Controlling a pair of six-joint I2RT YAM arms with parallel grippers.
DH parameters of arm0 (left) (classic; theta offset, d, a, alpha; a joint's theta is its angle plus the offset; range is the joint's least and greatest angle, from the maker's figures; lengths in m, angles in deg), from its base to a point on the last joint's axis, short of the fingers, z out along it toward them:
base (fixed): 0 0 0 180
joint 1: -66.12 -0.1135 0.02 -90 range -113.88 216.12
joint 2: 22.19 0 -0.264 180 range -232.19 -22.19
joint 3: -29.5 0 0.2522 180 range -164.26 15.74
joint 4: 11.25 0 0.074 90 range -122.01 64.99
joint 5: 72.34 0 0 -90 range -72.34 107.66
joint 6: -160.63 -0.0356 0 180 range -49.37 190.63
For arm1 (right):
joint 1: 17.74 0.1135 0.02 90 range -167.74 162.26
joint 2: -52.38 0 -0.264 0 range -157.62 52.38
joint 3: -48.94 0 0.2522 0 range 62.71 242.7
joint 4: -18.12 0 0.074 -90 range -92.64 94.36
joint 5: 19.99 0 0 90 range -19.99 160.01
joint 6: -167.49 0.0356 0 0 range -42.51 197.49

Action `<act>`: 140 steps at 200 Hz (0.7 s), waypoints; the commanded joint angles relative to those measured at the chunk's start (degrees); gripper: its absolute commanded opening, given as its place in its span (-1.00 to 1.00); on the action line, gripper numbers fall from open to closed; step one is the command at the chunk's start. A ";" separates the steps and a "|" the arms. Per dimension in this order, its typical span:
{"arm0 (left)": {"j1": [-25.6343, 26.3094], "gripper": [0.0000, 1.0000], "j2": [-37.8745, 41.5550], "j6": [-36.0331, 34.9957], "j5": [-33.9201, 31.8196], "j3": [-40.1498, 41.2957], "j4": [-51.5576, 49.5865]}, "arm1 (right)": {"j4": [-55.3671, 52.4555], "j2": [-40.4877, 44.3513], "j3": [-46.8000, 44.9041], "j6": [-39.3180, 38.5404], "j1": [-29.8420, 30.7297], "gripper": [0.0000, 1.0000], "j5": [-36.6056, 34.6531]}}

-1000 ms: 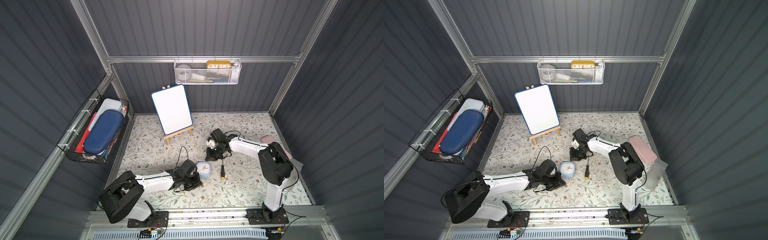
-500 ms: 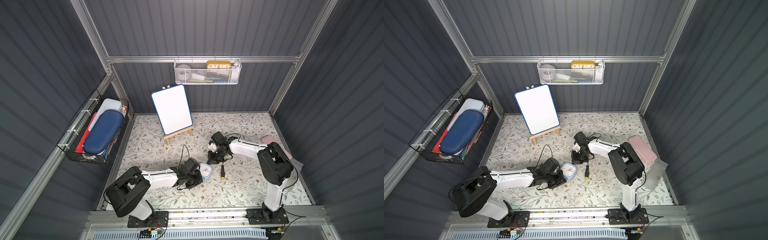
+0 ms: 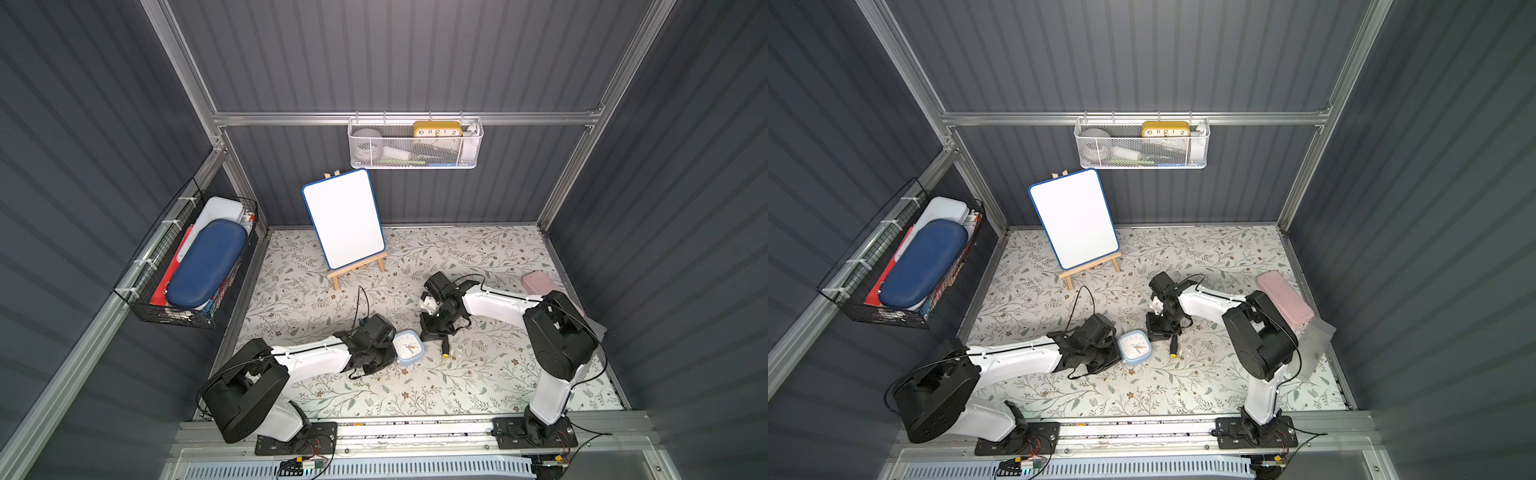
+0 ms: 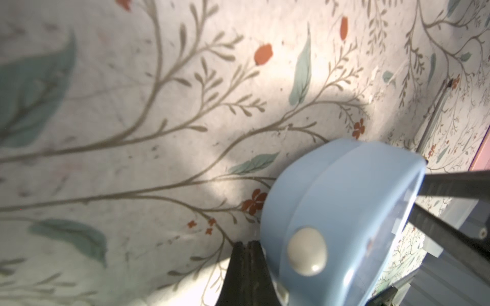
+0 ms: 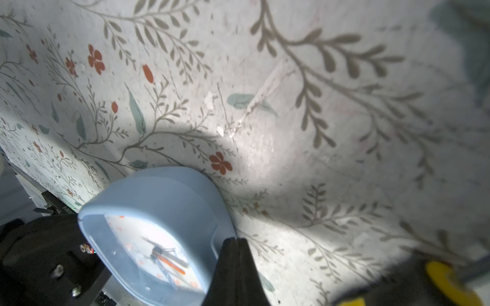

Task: Remove the battery from the alarm
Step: Adjust the alarm at the center of the board.

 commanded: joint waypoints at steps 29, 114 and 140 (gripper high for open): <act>-0.15 -0.35 5.02 0.29 -1.10 3.01 -6.75 | -5.46 3.24 0.68 -1.54 0.27 -0.77 -5.79; -0.15 0.78 20.36 -5.61 2.72 9.39 2.60 | -5.07 8.20 0.49 -4.82 0.28 -0.15 2.68; -0.15 0.68 21.06 -6.86 3.45 11.15 6.66 | -3.83 7.58 -0.83 -4.61 0.42 -0.19 4.01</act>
